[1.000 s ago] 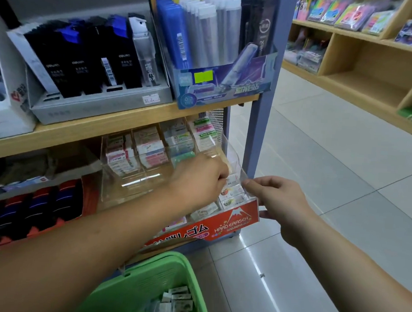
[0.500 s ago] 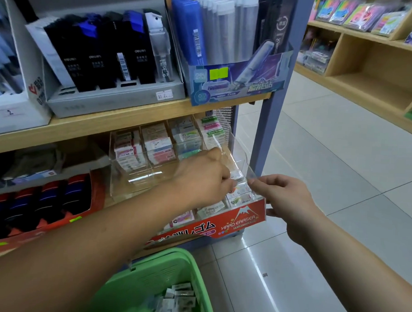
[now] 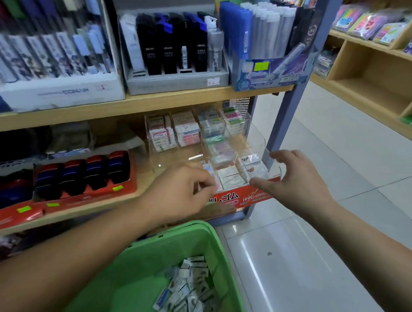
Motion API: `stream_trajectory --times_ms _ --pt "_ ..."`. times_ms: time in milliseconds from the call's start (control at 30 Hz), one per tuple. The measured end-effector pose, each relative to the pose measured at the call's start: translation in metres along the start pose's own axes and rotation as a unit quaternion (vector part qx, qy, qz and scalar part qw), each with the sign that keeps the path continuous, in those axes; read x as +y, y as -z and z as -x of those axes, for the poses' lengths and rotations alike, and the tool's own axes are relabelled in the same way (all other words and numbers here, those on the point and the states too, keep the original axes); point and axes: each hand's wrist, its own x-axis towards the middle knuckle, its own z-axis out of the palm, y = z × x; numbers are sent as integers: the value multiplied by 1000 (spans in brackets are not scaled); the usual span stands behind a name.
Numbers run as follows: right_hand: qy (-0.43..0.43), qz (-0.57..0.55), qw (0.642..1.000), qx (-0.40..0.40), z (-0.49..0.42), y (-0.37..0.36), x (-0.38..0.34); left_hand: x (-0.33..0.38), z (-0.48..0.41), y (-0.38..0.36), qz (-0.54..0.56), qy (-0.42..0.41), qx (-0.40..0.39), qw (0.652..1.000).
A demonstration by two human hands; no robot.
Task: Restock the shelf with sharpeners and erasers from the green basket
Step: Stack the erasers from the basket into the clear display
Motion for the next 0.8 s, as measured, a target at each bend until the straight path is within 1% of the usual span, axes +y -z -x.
stream_trajectory --times_ms 33,67,100,167,233,300,367,433,533,600,700,733,800 --pt "42 22 999 17 11 -1 -13 -2 15 0 18 14 -3 1000" --pt "75 22 997 13 24 -5 -26 -5 29 -1 31 33 -20 999" --pt "95 7 995 -16 36 -14 -37 -8 43 -3 37 54 -50 997" --pt "121 -21 985 -124 61 -39 -53 -15 67 -9 25 80 -116 990" --pt "148 -6 959 -242 83 -73 -54 -25 86 -19 2 101 -156 983" --pt "151 58 923 -348 99 -106 -46 -40 105 -28 -22 123 -174 977" --pt "159 130 885 -418 110 -138 -34 -60 124 -41 -30 167 -195 966" --pt "158 155 865 -450 118 -170 -25 -82 147 -59 -22 224 -224 948" --pt "141 152 854 -477 125 -226 -18 -108 190 -88 3 289 -275 917" --pt "132 151 849 -489 128 -263 -9 -118 218 -105 45 338 -272 900" --pt "119 179 834 -508 138 -304 8 -127 252 -128 84 396 -262 876" --pt "119 194 826 -516 143 -313 14 -129 260 -135 100 415 -256 867" --pt "147 244 800 -528 150 -326 22 -130 272 -146 134 452 -239 849"
